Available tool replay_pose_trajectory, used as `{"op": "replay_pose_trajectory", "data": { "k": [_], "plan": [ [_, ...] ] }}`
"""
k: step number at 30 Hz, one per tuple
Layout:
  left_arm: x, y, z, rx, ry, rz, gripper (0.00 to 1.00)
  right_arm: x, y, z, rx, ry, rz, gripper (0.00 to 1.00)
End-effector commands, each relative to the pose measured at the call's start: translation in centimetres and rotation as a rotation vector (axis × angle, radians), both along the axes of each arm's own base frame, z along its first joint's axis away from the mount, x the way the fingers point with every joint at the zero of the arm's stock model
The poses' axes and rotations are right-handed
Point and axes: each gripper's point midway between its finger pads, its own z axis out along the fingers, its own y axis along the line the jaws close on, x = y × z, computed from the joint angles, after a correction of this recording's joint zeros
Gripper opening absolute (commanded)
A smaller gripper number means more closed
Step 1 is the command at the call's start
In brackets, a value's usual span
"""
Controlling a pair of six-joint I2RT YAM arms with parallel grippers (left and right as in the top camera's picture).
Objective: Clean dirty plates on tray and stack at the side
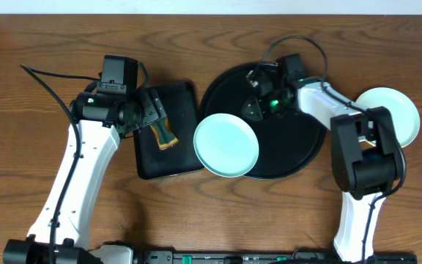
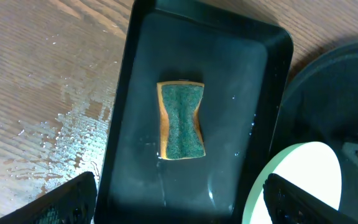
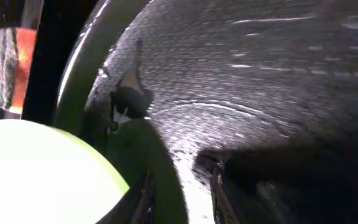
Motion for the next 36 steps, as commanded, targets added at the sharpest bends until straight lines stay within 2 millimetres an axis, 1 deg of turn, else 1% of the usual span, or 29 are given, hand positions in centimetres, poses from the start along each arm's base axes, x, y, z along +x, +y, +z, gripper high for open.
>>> {"op": "replay_pose_trajectory", "data": {
  "k": [1, 4, 7, 11, 14, 17, 19, 22, 23, 25, 27, 29, 31, 32, 34, 36],
  "plan": [
    [-0.1, 0.3, -0.2, 0.013, 0.006, -0.001, 0.87, 0.4, -0.3, 3.1, 0.048, -0.059, 0.018, 0.29],
    [-0.1, 0.3, -0.2, 0.013, 0.006, -0.001, 0.87, -0.4, -0.7, 4.0, 0.100, -0.058, 0.067, 0.30],
    [-0.1, 0.3, -0.2, 0.013, 0.006, -0.001, 0.87, -1.7, -1.0, 4.3, 0.145, -0.033, 0.113, 0.31],
    [-0.1, 0.3, -0.2, 0.013, 0.006, -0.002, 0.87, -3.5, -1.3, 3.9, 0.132, -0.003, 0.172, 0.33],
    [-0.1, 0.3, -0.2, 0.013, 0.006, -0.001, 0.86, -4.3, -1.2, 2.6, 0.057, 0.019, 0.189, 0.34],
    [-0.1, 0.3, -0.2, 0.013, 0.006, -0.001, 0.87, -4.6, -0.9, 1.0, -0.034, 0.013, 0.209, 0.36],
    [-0.1, 0.3, -0.2, 0.013, 0.006, -0.001, 0.87, -4.5, -0.5, -0.1, -0.092, 0.003, 0.214, 0.36],
    [-0.1, 0.3, -0.2, 0.013, 0.006, -0.001, 0.87, -3.9, -0.4, -2.1, -0.209, -0.009, 0.185, 0.37],
    [-0.1, 0.3, -0.2, 0.013, 0.006, -0.001, 0.87, -3.8, -0.2, -2.3, -0.224, -0.019, 0.185, 0.37],
    [-0.1, 0.3, -0.2, 0.013, 0.006, -0.001, 0.87, -3.9, 0.8, -2.3, -0.217, -0.035, 0.205, 0.35],
    [-0.1, 0.3, -0.2, 0.013, 0.006, -0.001, 0.87, -4.0, 1.5, -2.2, -0.211, -0.048, 0.219, 0.28],
    [-0.1, 0.3, -0.2, 0.013, 0.006, -0.002, 0.87, -4.3, 1.9, -2.2, -0.208, -0.051, 0.231, 0.27],
    [-0.1, 0.3, -0.2, 0.013, 0.006, -0.001, 0.87, -4.4, 2.0, -2.2, -0.208, -0.047, 0.234, 0.26],
    [-0.1, 0.3, -0.2, 0.013, 0.006, -0.001, 0.87, -4.4, 2.0, -2.3, -0.209, -0.046, 0.234, 0.24],
    [-0.1, 0.3, -0.2, 0.013, 0.006, -0.001, 0.87, -4.4, 2.0, -2.3, -0.209, -0.046, 0.234, 0.17],
    [-0.1, 0.3, -0.2, 0.013, 0.006, -0.002, 0.87, -4.4, 2.0, -2.2, -0.208, -0.046, 0.234, 0.15]
  ]
}}
